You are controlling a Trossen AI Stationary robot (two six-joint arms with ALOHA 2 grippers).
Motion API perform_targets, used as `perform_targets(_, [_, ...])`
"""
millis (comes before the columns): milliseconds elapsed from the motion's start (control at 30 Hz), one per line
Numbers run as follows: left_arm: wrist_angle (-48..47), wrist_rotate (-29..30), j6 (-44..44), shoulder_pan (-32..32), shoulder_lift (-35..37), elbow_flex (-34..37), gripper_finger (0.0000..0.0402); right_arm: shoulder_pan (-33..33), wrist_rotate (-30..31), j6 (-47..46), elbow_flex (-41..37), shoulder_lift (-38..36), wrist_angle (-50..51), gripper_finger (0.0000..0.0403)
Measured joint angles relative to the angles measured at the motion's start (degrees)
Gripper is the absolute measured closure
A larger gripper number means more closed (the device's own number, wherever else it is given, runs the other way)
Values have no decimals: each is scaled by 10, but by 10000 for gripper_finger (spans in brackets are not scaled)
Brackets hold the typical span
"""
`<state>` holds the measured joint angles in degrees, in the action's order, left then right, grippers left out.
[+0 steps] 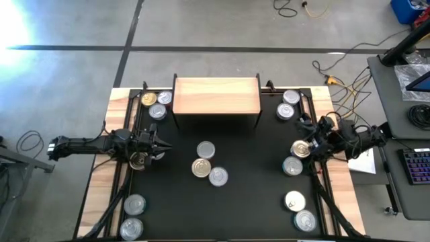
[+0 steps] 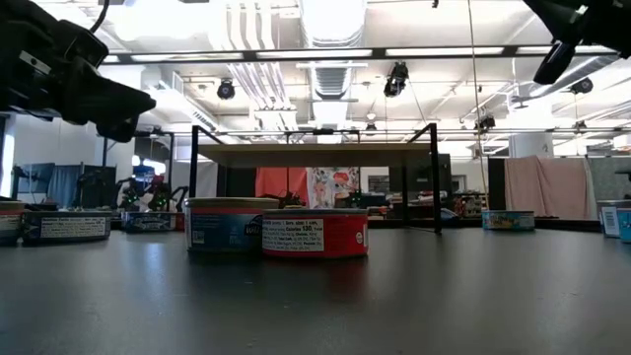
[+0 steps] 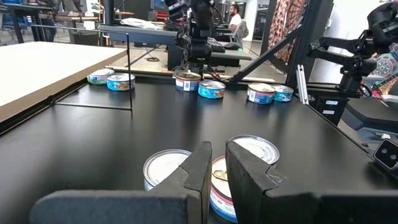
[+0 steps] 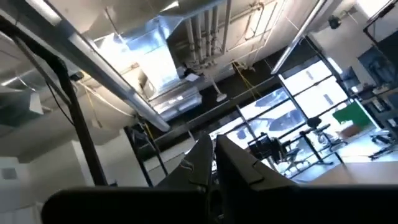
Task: Stack canned seafood by type on shelf
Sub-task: Put the red tuna can on the shelf
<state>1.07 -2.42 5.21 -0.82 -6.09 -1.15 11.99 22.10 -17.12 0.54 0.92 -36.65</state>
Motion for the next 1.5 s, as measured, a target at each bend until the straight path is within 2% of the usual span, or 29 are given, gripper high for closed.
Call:
perform_targets(100, [24, 0, 2, 0, 0, 0, 369, 1, -8, -75, 0, 0, -24, 390])
perform_targets(167, [43, 0, 42, 0, 0, 0, 369, 0, -7, -99, 0, 2, -20, 390])
perform_targets(200, [58, -1, 91, 0, 0, 0, 369, 0, -10, -104, 0, 5, -13, 390])
perform_targets(267, [94, 11, 248, 0, 0, 0, 369, 0, -15, -118, 0, 14, -7, 390])
perform_targets(333, [118, 55, 416, 0, -2, 0, 369, 1, -15, -147, 0, 33, -6, 390])
perform_targets(367, [120, 81, 473, 0, -2, 0, 369, 1, -15, -171, 0, 46, -5, 390])
perform_targets(433, [124, 133, 526, 0, -3, 0, 369, 1, -15, -235, 0, 77, -6, 390])
perform_targets(500, [127, 165, 542, 0, -4, 0, 369, 1, -12, -302, 0, 116, -15, 390])
perform_targets(633, [178, 168, 527, 0, -9, 0, 369, 2, -2, -371, 12, 216, -20, 390])
perform_targets(833, [265, 129, 544, 0, -35, 0, 369, 23, -1, -360, 141, 411, 97, 390])
perform_targets(933, [276, 119, 543, 1, -52, 0, 369, 43, -41, -337, 214, 512, 141, 390])
perform_targets(1100, [339, 111, 529, 7, -88, 0, 360, 69, -152, -331, 315, 650, 200, 390])
perform_targets(1267, [429, 93, 525, 7, -114, 0, 314, 69, -298, -361, 384, 742, 271, 390])
perform_targets(1500, [410, 102, 547, 6, -136, -17, 196, 85, -310, -327, 475, 778, 393, 390])
